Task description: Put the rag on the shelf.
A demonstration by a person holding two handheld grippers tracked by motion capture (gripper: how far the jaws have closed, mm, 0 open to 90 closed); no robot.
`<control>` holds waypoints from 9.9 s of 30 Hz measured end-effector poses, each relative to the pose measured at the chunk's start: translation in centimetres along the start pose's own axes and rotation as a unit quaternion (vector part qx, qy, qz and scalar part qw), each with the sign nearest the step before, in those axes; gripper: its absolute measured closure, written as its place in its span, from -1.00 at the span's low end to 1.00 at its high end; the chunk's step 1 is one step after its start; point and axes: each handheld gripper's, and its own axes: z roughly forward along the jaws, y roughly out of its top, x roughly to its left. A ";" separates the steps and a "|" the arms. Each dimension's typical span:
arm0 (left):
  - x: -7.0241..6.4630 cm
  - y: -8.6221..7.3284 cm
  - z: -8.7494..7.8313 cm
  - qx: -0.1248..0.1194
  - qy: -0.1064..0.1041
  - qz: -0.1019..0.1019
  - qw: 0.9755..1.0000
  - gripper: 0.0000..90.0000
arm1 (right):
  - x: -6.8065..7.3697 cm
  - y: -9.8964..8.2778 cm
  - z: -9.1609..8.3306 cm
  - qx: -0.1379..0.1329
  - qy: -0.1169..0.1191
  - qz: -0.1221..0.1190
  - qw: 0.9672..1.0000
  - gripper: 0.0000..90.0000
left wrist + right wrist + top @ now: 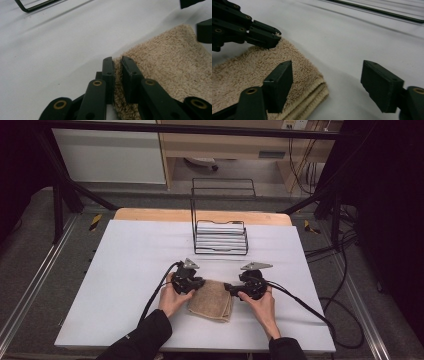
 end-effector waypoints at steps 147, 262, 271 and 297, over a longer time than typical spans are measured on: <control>-1.6 9.9 -12.1 -0.249 -0.003 0.041 0.968 0.90 | 1.4 9.9 -11.2 -0.243 0.008 -0.060 0.968 0.90; 4.3 22.9 -13.3 -0.314 0.080 0.064 0.944 0.90 | -2.7 24.6 -10.1 -0.293 -0.053 -0.091 0.950 0.91; 3.6 21.7 -12.9 -0.310 0.061 0.073 0.946 0.90 | -3.0 22.9 -10.0 -0.286 -0.048 -0.090 0.953 0.90; 2.7 19.7 -12.8 -0.263 0.034 0.070 0.962 0.86 | -2.2 20.3 -10.6 -0.253 -0.037 -0.111 0.960 0.87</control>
